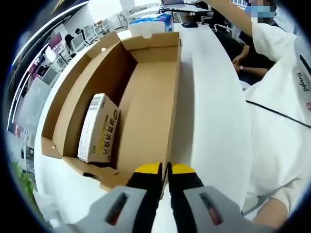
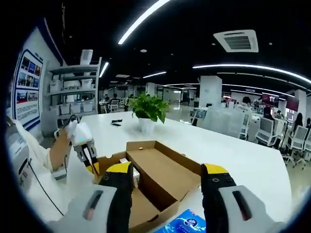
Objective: Operate the shoe box by opening the lid, removing the specified soft item, and placing it in the target area until the item is outside and the box remains undamaged.
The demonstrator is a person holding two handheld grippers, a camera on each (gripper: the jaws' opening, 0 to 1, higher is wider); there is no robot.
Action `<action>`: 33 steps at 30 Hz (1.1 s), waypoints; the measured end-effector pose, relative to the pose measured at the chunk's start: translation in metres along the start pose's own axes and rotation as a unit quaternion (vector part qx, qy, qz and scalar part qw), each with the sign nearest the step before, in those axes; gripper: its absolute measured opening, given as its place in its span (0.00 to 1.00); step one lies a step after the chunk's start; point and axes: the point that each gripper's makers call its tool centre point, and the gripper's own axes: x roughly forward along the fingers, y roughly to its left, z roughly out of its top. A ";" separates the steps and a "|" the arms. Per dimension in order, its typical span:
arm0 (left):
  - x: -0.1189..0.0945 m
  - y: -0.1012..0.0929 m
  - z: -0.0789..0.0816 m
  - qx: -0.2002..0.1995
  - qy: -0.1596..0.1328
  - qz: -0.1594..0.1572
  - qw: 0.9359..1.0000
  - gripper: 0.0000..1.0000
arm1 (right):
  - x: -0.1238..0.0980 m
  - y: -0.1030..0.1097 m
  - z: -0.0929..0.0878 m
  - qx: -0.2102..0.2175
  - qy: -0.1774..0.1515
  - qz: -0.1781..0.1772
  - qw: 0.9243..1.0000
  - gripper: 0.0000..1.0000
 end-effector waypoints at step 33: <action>0.009 -0.003 -0.008 0.074 0.037 -0.006 0.997 0.11 | -0.030 0.024 -0.006 -0.040 -0.122 -0.146 0.981 0.58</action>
